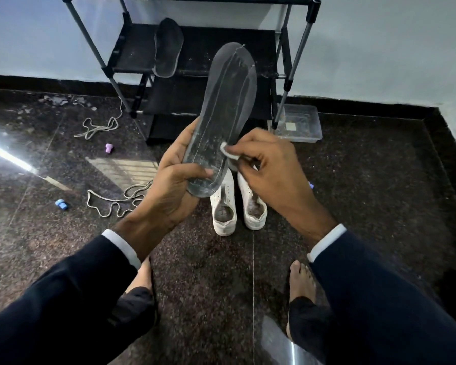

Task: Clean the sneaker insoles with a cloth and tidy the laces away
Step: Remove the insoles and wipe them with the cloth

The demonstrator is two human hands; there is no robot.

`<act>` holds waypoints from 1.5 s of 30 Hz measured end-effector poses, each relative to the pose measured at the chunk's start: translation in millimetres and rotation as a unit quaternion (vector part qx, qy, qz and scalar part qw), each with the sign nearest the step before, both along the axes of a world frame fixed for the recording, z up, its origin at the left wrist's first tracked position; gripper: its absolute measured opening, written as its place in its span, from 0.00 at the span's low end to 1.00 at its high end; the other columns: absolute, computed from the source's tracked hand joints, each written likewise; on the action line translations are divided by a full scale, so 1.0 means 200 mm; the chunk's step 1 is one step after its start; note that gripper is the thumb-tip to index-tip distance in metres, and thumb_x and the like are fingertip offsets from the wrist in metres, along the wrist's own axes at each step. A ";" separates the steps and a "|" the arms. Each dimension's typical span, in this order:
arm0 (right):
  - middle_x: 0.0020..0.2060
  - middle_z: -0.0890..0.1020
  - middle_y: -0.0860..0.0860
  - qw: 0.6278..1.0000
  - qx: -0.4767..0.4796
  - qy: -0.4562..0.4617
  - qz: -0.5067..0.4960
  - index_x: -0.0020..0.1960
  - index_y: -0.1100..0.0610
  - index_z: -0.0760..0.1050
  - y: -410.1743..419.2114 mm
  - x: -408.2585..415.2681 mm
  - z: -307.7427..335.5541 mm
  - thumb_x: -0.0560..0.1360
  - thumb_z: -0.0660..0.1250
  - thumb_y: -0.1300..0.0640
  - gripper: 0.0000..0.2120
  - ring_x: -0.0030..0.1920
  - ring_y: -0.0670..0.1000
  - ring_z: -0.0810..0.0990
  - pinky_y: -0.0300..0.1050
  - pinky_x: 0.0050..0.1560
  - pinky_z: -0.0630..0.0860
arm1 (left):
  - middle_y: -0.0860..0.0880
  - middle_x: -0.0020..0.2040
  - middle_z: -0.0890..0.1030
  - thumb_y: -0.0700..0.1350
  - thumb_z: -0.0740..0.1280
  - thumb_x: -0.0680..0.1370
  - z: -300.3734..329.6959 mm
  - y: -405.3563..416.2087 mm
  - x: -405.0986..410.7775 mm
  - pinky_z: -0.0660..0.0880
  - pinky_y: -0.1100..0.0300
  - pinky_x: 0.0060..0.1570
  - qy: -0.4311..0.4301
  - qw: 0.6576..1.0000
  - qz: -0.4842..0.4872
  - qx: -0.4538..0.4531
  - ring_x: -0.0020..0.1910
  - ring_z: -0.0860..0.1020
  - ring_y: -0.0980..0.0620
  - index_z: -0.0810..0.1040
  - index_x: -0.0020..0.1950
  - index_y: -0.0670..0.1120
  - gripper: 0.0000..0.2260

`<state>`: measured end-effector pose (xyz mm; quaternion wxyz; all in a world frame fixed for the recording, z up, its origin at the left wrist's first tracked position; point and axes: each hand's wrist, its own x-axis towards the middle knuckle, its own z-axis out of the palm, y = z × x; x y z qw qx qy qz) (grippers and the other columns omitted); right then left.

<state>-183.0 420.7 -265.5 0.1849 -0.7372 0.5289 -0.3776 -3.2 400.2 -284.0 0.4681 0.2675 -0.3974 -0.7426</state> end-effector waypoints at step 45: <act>0.46 0.82 0.51 0.995 -0.030 0.082 0.044 0.54 0.59 0.85 0.07 0.17 -0.02 0.74 0.73 0.67 0.10 0.48 0.50 0.80 0.47 0.51 0.80 | 0.41 0.63 0.81 0.37 0.56 0.82 0.03 0.04 -0.04 0.79 0.56 0.58 0.070 0.986 0.071 0.131 0.56 0.83 0.47 0.74 0.70 0.43 0.18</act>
